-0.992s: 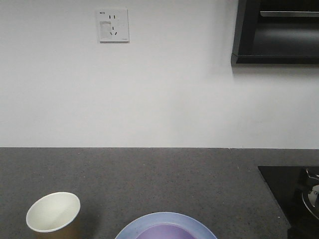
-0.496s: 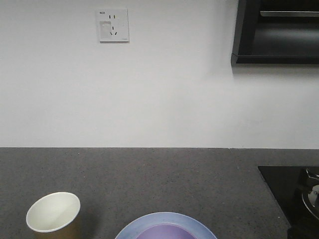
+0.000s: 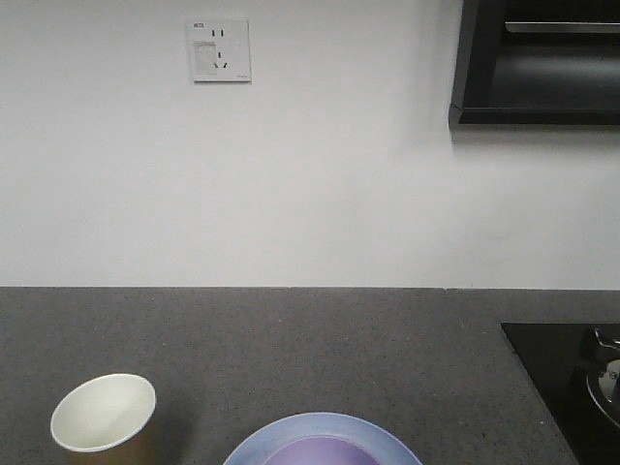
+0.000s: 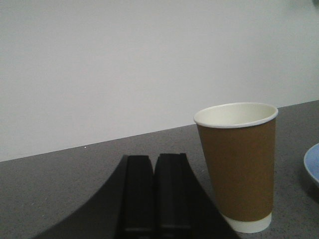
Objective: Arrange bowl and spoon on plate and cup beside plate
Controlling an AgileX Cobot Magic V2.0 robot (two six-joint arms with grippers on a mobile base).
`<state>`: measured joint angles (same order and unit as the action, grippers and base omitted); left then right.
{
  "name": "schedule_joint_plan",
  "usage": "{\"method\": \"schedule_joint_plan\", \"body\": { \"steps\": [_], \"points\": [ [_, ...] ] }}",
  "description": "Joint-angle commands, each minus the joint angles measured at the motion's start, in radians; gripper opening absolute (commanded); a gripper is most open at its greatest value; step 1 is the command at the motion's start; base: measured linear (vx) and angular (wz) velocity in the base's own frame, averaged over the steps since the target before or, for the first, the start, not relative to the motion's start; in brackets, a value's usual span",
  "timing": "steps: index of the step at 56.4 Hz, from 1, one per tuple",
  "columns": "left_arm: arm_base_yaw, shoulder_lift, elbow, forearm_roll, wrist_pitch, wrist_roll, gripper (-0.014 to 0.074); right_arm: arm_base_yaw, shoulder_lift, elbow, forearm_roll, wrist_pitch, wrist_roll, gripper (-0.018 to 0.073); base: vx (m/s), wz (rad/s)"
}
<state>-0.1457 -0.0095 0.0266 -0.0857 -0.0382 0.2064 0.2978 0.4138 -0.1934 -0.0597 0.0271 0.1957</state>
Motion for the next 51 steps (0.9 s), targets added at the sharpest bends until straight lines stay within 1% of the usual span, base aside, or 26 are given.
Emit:
{"method": "schedule_joint_plan", "body": {
  "steps": [1, 9, 13, 17, 25, 51],
  "points": [
    [-0.001, -0.018, -0.027, -0.004, -0.076, -0.009, -0.0006, -0.059, -0.106, 0.094, -0.016, -0.155, 0.030, -0.0008, 0.00, 0.00],
    [-0.001, -0.018, -0.027, -0.004, -0.076, -0.009, -0.0006, -0.116, -0.300, 0.232, -0.025, -0.153, 0.033, -0.0008, 0.00, 0.00],
    [-0.001, -0.018, -0.027, -0.004, -0.076, -0.009, -0.0006, -0.126, -0.376, 0.227, -0.029, -0.060, 0.030, -0.0008, 0.00, 0.00],
    [-0.001, -0.018, -0.027, -0.004, -0.076, -0.009, -0.0006, -0.125, -0.429, 0.228, -0.043, -0.044, 0.010, -0.0008, 0.00, 0.00],
    [-0.001, -0.017, -0.027, -0.004, -0.075, -0.009, -0.0006, -0.125, -0.431, 0.228, -0.044, -0.082, 0.016, -0.0008, 0.00, 0.00],
    [-0.001, -0.017, -0.027, -0.004, -0.075, -0.009, -0.0006, -0.125, -0.431, 0.228, -0.044, -0.083, 0.016, -0.0008, 0.00, 0.00]
  ]
}}
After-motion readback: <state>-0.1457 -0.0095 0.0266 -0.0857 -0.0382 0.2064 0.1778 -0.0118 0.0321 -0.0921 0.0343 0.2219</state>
